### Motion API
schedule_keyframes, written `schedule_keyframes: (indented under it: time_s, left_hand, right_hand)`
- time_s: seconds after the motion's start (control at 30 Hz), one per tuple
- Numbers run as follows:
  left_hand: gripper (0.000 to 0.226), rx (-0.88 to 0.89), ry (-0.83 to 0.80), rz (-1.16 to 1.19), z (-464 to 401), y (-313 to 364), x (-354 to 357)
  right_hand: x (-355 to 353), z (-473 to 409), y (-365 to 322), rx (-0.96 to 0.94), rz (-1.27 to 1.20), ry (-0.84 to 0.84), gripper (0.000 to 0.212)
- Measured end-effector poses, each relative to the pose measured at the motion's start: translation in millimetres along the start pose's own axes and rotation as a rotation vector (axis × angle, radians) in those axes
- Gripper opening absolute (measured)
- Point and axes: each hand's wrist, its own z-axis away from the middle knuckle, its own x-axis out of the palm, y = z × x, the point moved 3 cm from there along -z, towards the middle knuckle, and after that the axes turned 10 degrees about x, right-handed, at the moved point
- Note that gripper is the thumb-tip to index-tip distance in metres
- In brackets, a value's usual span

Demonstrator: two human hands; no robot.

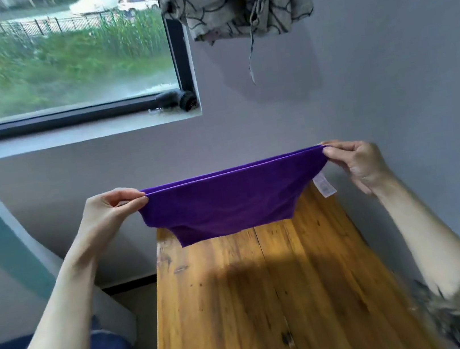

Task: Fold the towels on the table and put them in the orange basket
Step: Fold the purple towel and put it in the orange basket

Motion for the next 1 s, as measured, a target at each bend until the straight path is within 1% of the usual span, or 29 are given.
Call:
schedule_keyframes:
  time_s: [0.07,0.13,0.2,0.3,0.37,0.47,0.57,0.63,0.73,0.87,1.0]
  left_hand:
    - [0.015,0.004,-0.018,-0.002,0.8,3.0,-3.4]
    - [0.023,0.010,0.009,0.034,3.3,4.4,-7.0]
    - [0.026,0.027,0.046,0.078,4.6,8.2,-11.3]
    - [0.030,0.042,0.089,0.113,3.9,12.6,-17.8]
    - [0.029,0.040,0.105,0.118,1.8,13.8,-20.8]
    - [0.019,0.032,0.101,0.109,-0.6,13.5,-23.1]
    - [0.011,0.023,0.093,0.100,-1.0,10.1,-25.5]
    - [0.012,0.024,0.096,0.099,-0.8,8.1,-26.9]
    - [0.012,0.040,0.087,0.080,-0.5,7.1,-29.1]
    - [0.011,0.090,0.047,0.036,1.1,10.5,-32.1]
    - [0.013,0.139,0.068,0.016,4.0,14.2,-33.0]
  right_hand:
    - [5.7,4.1,-5.9,-0.032,0.064,0.007,0.021]
    - [9.5,7.4,-8.5,-0.078,0.107,0.046,0.015]
    - [11.5,8.2,-11.6,-0.112,0.076,0.084,0.015]
    - [15.5,7.6,-15.4,-0.114,0.041,0.082,0.016]
    - [18.0,6.9,-14.7,-0.079,-0.036,0.061,0.017]
    - [22.7,10.1,-14.9,-0.012,-0.187,0.034,0.024]
    - [28.5,16.4,-16.6,0.029,-0.287,-0.005,0.017]
    - [30.6,19.3,-17.3,0.044,-0.330,-0.019,0.013]
    - [32.9,22.7,-19.6,0.079,-0.394,-0.048,0.014]
    - [33.8,25.1,-22.0,0.111,-0.444,-0.083,0.030]
    - [31.2,24.1,-19.5,0.137,-0.456,-0.073,0.020]
